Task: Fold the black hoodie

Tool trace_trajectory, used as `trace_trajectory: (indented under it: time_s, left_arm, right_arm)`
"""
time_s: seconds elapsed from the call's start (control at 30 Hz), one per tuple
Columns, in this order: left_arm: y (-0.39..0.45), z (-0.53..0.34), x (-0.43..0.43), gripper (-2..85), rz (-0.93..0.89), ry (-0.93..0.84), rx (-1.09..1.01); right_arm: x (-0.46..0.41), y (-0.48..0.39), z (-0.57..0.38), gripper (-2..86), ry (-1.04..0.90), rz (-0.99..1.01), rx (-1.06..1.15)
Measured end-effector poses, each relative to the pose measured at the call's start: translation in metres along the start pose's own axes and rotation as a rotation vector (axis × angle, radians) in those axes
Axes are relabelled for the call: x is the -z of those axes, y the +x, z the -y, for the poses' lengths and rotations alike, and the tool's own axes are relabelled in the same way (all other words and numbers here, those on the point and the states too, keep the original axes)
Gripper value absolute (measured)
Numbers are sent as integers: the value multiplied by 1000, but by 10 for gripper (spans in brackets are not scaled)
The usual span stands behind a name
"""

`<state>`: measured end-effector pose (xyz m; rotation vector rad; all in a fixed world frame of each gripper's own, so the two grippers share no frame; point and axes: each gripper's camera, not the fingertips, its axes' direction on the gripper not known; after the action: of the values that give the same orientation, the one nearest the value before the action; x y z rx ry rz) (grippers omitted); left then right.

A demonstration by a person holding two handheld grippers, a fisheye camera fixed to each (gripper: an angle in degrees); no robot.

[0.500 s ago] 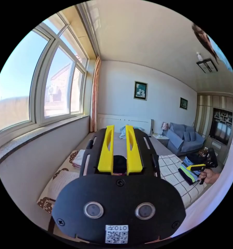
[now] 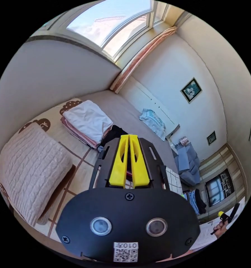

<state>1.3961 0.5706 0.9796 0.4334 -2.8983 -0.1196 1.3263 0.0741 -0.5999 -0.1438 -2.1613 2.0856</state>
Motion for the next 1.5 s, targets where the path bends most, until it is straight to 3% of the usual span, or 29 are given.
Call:
trace_trajectory:
  time_s: [0.23,0.4,0.5,0.7,0.8,0.83,0.9,0.97,1.07,1.27,1.5]
  left_arm:
    - [-62,41,-132,132,113,-168,217]
    - [-65,56,-187,115,43,-297,225]
    - [-47,71,-191,88,131,-298,192]
    - [76,110,-172,20,287,-194,-253]
    - [172,115,-132,4,-27,-25,-599]
    - [209,111,-124,2,-94,-66,-713]
    - [244,96,-123,3,-61,-167,-786]
    - [242,70,-119,10,100,-147,-701]
    - [200,47,-116,46,200,-144,-546]
    - [75,65,-153,141,274,-275,-258]
    - [3,89,-209,147,216,-368,-27]
  right_arm:
    - [10,-4,-12,27,-33,-52,-89]
    - [16,5,-19,26,-58,-60,-141]
    - [21,5,-22,26,-50,-43,-134]
    - [33,0,-25,28,-59,-18,-64]
    - [38,7,-24,28,-41,13,-70]
    - [39,9,-24,28,-31,25,-69]
    - [47,13,-21,28,9,60,-56]
    - [55,17,-21,28,22,60,-42]
    - [72,24,-23,28,27,22,-47]
    - [81,46,-32,26,3,-21,-166]
    - [65,58,7,27,-91,22,-164]
